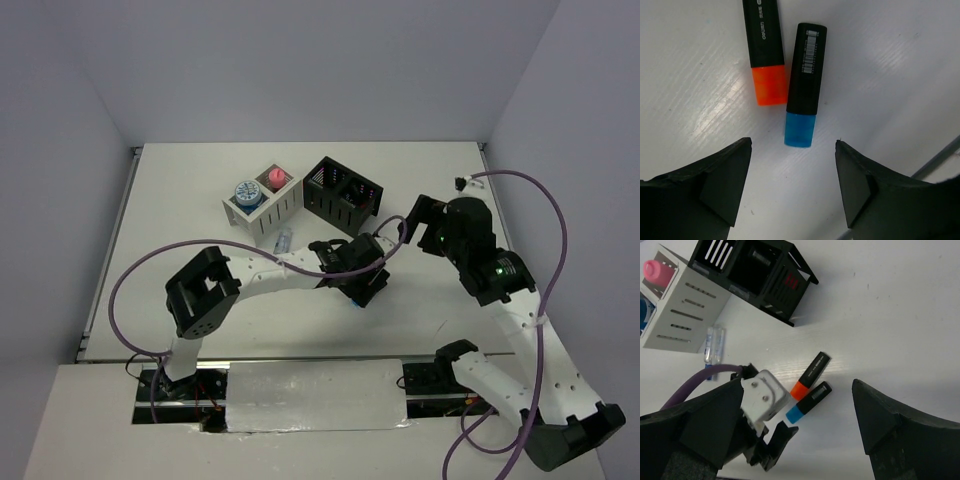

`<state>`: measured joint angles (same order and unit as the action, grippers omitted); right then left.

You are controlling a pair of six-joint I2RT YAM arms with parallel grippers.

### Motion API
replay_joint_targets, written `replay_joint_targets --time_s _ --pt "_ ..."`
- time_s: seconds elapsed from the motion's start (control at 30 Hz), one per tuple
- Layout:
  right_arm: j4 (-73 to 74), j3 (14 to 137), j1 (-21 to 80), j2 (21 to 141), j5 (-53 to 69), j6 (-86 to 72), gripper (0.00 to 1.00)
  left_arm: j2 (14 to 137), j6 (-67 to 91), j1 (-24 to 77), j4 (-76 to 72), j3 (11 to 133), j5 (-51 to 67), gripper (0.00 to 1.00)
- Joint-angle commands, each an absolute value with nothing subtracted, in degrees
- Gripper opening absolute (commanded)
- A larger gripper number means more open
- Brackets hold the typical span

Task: Sort the stationery into containers
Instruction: Pick up the pen from the center of the board.

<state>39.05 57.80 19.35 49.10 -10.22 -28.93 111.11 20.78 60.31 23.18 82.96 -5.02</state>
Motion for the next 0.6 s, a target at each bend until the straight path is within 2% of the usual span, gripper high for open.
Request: replay_joint_targets --time_s 0.0,0.47,0.57 --pt "41.7 60.0 19.4 44.7 -10.5 -28.0 0.96 113.1 18.6 60.5 22.4 82.7 -4.9 0.79" --pt "43.3 62.6 19.2 43.0 -10.5 -25.0 0.99 115.9 21.0 61.4 14.7 78.9 -4.7 0.73" --pt "43.4 63.0 18.9 42.9 -10.2 -25.1 0.99 116.5 21.3 61.7 13.9 78.1 -4.4 0.68"
